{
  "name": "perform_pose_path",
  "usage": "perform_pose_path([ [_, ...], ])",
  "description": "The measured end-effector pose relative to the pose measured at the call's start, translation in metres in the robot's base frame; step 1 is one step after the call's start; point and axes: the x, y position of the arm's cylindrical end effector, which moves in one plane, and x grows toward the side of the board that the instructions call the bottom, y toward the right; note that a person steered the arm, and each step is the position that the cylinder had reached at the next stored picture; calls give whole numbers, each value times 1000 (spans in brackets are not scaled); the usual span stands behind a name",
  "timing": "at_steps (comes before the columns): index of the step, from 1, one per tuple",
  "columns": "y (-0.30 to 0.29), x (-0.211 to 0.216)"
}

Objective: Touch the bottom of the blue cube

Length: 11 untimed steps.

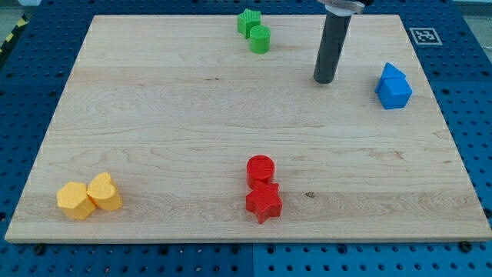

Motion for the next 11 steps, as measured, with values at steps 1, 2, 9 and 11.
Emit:
perform_pose_path([
  [1, 0, 0],
  [2, 0, 0],
  [9, 149, 74],
  [11, 149, 74],
])
